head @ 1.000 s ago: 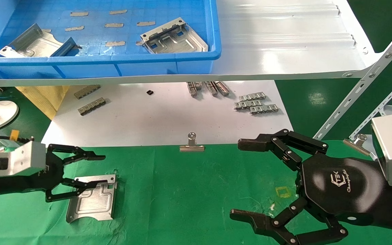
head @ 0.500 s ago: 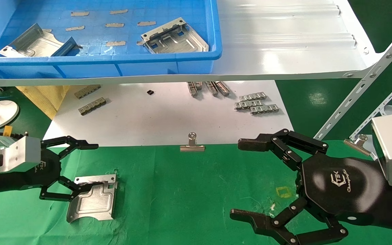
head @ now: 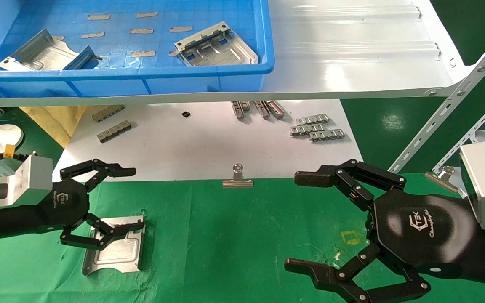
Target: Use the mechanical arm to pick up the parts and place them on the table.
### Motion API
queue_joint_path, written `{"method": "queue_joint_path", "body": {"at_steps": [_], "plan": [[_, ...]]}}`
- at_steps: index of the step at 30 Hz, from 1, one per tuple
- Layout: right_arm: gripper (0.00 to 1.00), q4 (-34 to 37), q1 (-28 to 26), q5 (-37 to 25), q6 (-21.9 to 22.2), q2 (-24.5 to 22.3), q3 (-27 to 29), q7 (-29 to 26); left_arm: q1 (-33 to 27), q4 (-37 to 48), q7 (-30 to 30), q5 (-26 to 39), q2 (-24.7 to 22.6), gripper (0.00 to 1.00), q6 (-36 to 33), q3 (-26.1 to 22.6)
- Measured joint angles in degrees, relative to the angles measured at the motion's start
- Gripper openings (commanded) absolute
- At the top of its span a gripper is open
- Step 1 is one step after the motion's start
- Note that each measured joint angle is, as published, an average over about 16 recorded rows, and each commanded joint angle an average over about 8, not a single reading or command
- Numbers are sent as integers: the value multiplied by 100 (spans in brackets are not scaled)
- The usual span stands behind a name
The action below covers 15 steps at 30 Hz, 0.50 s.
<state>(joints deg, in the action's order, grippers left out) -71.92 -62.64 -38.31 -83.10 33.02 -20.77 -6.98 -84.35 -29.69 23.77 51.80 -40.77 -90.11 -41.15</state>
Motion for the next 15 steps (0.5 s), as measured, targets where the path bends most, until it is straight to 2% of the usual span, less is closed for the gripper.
{"method": "queue_joint_path", "body": {"at_steps": [15], "plan": [[100, 0, 0, 0, 0, 0, 0, 0, 760, -1465, -1152, -332, 192, 100, 147, 839]]}}
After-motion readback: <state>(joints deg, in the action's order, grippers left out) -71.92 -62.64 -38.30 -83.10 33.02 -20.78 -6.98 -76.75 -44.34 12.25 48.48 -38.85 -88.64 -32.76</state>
